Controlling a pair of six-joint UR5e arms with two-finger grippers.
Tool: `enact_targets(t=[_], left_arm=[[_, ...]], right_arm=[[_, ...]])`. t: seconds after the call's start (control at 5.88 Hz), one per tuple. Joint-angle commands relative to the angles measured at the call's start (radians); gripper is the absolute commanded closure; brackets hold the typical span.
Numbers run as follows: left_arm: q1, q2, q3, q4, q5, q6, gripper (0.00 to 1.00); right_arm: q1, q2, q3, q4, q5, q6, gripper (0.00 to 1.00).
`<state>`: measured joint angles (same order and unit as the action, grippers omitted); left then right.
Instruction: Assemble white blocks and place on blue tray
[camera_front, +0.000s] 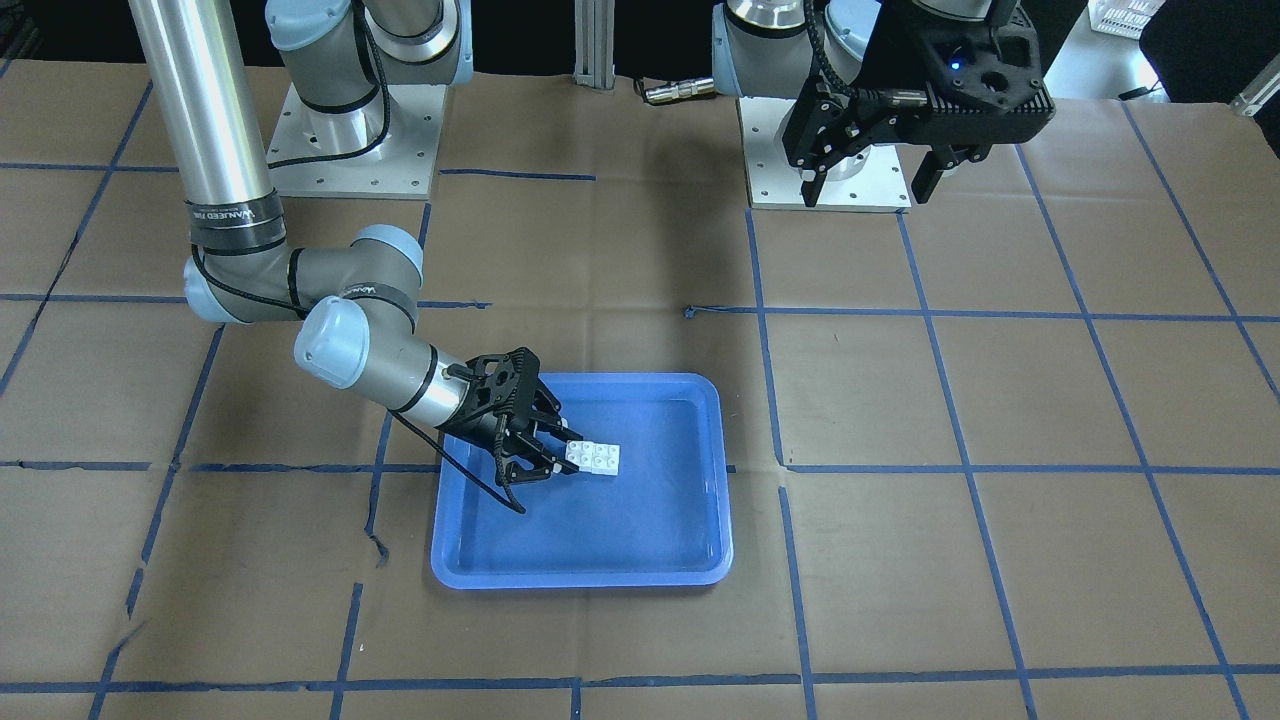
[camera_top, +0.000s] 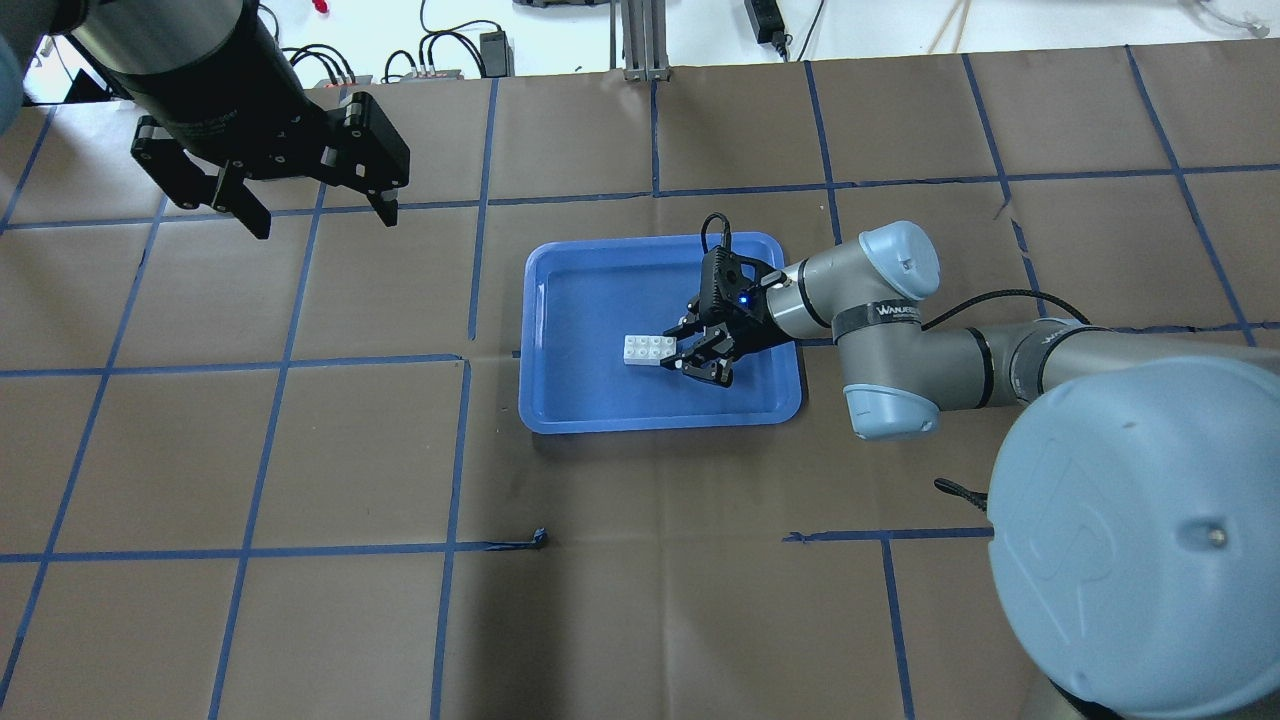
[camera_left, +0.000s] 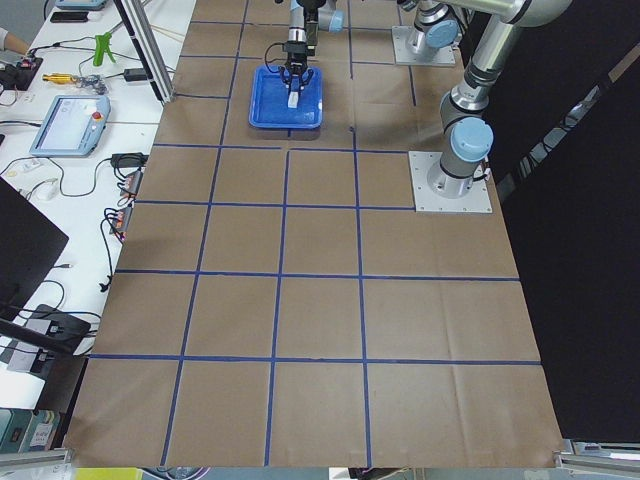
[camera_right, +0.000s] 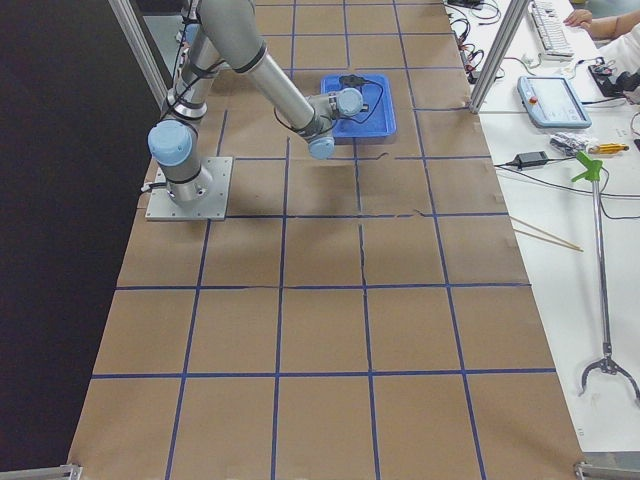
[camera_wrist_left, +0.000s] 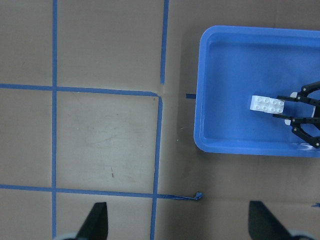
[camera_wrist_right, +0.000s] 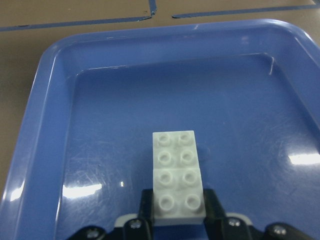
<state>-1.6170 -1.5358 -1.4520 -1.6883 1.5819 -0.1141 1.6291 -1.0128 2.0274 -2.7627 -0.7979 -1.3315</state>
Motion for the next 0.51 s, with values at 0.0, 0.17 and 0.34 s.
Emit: enact_targets(t=[0.0, 0.17, 0.34], left_arm=[[0.002, -0.009, -0.008, 0.089, 0.000, 0.004, 0.01], [0.002, -0.006, -0.039, 0.119, -0.003, 0.005, 0.01], [0.003, -0.001, -0.048, 0.119, -0.006, 0.023, 0.01]], right_arm=[[0.000, 0.002, -0.006, 0.000, -0.001, 0.000, 0.59], [0.000, 0.002, -0.006, 0.000, -0.001, 0.000, 0.59], [0.000, 0.002, -0.006, 0.000, -0.001, 0.000, 0.59]])
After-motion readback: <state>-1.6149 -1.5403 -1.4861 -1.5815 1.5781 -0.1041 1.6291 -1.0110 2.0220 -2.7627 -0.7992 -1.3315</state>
